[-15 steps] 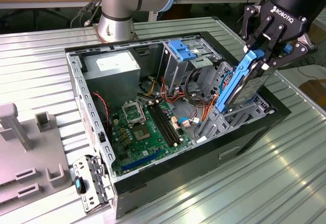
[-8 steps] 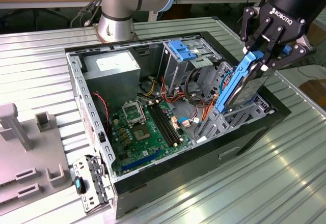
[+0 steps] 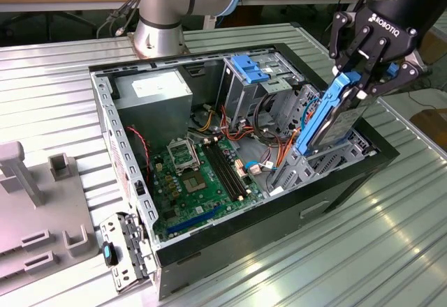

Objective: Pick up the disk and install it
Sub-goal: 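Insert the disk into the insertion slot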

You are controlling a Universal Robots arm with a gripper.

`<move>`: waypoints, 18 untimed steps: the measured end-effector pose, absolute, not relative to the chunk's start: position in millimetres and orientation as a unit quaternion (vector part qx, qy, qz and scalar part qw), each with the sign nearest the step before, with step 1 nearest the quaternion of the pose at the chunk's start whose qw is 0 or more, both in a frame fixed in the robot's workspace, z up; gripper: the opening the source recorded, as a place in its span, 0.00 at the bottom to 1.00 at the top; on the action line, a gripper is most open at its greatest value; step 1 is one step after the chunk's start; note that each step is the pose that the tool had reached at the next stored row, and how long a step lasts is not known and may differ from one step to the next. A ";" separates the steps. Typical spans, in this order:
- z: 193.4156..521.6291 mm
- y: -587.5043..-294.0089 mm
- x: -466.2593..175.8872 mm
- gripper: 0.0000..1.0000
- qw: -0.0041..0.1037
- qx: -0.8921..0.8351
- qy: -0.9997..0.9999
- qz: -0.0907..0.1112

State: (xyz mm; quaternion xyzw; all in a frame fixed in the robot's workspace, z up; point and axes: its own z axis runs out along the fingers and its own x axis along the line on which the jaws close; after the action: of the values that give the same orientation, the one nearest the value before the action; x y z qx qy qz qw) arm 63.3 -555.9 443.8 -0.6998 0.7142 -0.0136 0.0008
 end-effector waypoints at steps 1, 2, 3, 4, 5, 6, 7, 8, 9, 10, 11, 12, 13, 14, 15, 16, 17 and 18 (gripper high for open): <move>443.4 -555.9 63.3 0.37 0.001 -0.700 0.714 -0.014; 443.0 -555.9 63.4 0.37 0.001 -0.700 0.714 -0.014; 442.3 -555.9 63.4 0.37 0.001 -0.700 0.714 -0.014; 441.7 -555.9 63.4 0.37 0.001 -0.700 0.714 -0.014; 441.0 -555.9 63.5 0.37 0.001 -0.700 0.714 -0.014; 440.4 -555.9 63.5 0.37 0.001 -0.700 0.714 -0.014; 439.9 -555.9 63.5 0.37 0.001 -0.700 0.714 -0.014; 439.2 -555.9 63.5 0.37 0.001 -0.700 0.714 -0.014; 438.8 -555.9 63.5 0.37 0.001 -0.700 0.714 -0.014; 438.2 -555.9 63.6 0.37 0.001 -0.700 0.714 -0.014; 437.4 -555.9 63.6 0.37 0.001 -0.700 0.714 -0.014; 436.7 -555.9 63.6 0.37 0.001 -0.700 0.714 -0.014; 436.3 -555.9 63.6 0.37 0.001 -0.700 0.714 -0.014; 435.8 -555.9 63.7 0.37 0.001 -0.700 0.714 -0.014; 435.7 -555.9 63.7 0.37 0.001 -0.700 0.714 -0.014; 435.6 -555.9 63.7 0.37 0.001 -0.700 0.714 -0.014; 435.5 -555.9 63.8 0.37 0.001 -0.700 0.714 -0.014; 435.7 -555.9 63.8 0.37 0.001 -0.700 0.714 -0.014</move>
State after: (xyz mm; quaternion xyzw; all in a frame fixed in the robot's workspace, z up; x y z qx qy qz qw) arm 63.8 -555.9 435.7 -0.6998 0.7142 -0.0136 0.0008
